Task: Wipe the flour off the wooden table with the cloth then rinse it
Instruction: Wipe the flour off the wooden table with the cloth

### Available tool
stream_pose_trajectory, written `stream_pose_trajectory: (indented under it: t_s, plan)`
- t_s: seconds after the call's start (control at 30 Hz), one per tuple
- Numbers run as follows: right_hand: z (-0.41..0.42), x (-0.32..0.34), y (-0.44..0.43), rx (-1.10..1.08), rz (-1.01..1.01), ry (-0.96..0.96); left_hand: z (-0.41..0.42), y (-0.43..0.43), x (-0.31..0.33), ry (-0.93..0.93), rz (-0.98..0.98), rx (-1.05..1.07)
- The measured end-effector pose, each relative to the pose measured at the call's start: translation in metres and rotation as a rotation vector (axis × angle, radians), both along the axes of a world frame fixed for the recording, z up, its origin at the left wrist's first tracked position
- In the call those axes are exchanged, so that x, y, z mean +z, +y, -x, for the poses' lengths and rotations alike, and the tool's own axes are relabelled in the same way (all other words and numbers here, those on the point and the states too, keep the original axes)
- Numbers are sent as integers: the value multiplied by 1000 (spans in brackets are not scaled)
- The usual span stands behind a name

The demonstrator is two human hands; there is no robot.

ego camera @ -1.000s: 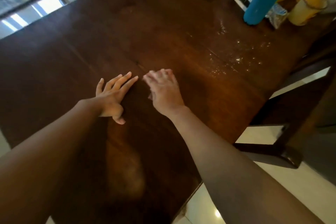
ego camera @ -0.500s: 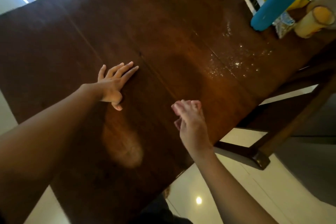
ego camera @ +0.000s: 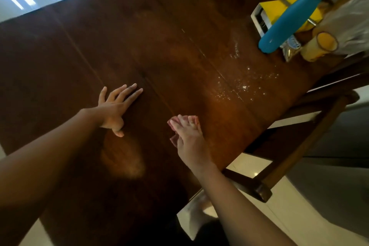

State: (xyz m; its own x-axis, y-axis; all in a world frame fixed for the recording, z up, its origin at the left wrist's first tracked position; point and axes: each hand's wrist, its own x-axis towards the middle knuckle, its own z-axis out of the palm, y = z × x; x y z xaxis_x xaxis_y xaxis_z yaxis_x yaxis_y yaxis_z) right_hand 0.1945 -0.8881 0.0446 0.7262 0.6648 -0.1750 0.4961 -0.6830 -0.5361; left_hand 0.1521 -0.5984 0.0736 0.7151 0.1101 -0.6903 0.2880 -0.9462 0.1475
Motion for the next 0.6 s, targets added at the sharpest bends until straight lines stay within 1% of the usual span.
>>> stream_pose_trajectory:
  t_s: [0.1, 0.17, 0.2, 0.27, 0.33, 0.43, 0.5, 0.57, 0.6]
  plan:
    - [-13, 34, -5, 44, 94, 198, -2, -11, -1, 8, -2, 78]
    - [-29, 68, -3, 45, 119, 261, -10, -34, 5, -36, 0, 181]
    - [-38, 85, -5, 56, 116, 231, -14, -51, 11, -97, 21, 234]
    - [-59, 114, -18, 74, 124, 151, -18, -97, 23, -258, 130, 356]
    - [-82, 134, -39, 62, 165, 103, -15, -149, 32, -335, 226, 421]
    - [-114, 145, -79, -13, 252, -16, -12, -208, 26, -313, 187, 360]
    - [-130, 144, -111, -105, 306, -112, -17, -226, 13, -400, 143, 368]
    - [-138, 141, -143, -192, 394, -202, -22, -233, -4, -537, 108, 262]
    - [-139, 139, -157, -240, 438, -222, -24, -235, -10, -550, 120, 197]
